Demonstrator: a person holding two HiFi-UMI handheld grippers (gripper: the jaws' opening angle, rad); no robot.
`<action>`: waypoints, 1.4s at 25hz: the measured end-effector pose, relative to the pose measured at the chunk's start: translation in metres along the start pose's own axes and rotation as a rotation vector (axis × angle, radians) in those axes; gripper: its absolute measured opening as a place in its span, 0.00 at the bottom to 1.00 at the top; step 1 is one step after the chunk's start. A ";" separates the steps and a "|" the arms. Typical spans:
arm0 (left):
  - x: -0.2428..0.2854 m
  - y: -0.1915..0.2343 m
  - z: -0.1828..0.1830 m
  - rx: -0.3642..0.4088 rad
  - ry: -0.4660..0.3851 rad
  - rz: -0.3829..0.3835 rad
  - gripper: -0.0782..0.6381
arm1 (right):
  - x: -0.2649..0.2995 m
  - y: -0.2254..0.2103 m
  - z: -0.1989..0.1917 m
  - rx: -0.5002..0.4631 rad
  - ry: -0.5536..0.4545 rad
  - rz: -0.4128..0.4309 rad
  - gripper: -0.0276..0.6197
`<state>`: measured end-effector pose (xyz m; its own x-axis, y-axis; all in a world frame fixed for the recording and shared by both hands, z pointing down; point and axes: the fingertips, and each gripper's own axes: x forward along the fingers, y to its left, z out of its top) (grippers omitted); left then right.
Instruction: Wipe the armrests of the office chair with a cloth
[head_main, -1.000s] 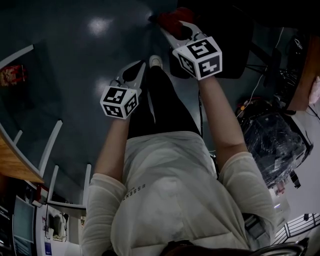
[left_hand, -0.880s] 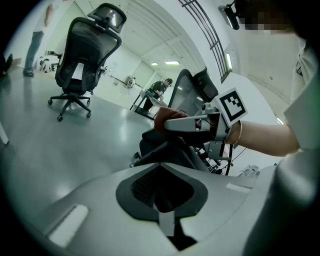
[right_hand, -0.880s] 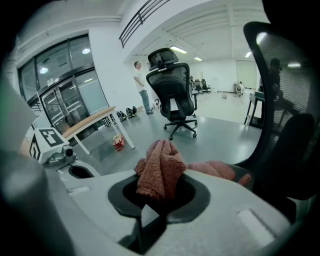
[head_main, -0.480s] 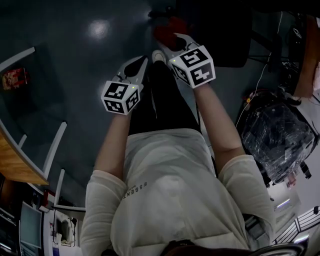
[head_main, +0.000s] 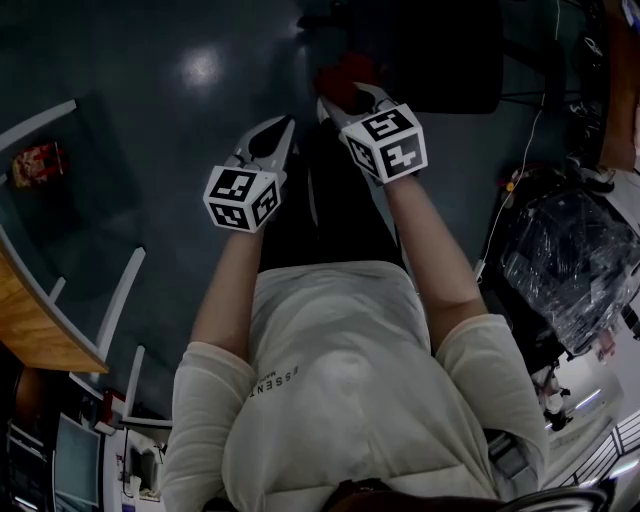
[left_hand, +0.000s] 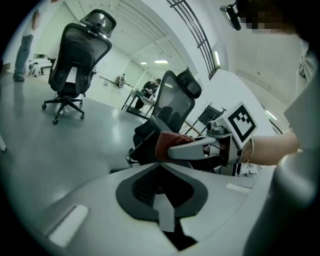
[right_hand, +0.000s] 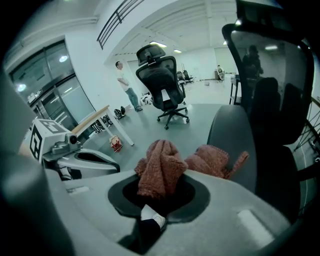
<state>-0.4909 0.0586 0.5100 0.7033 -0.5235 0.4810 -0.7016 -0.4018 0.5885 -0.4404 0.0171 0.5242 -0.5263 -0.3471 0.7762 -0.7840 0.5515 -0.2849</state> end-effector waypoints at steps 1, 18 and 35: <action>-0.001 -0.001 -0.003 0.000 0.003 -0.003 0.13 | -0.001 0.001 -0.005 0.016 0.003 -0.002 0.12; -0.009 -0.111 0.042 0.110 -0.118 -0.017 0.13 | -0.128 -0.016 -0.037 0.141 -0.120 0.008 0.12; 0.046 -0.359 0.088 0.314 -0.423 0.002 0.13 | -0.418 -0.141 -0.078 -0.118 -0.534 -0.151 0.12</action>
<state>-0.2164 0.1128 0.2641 0.6395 -0.7560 0.1394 -0.7492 -0.5723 0.3333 -0.0835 0.1438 0.2838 -0.5290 -0.7473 0.4023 -0.8374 0.5366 -0.1042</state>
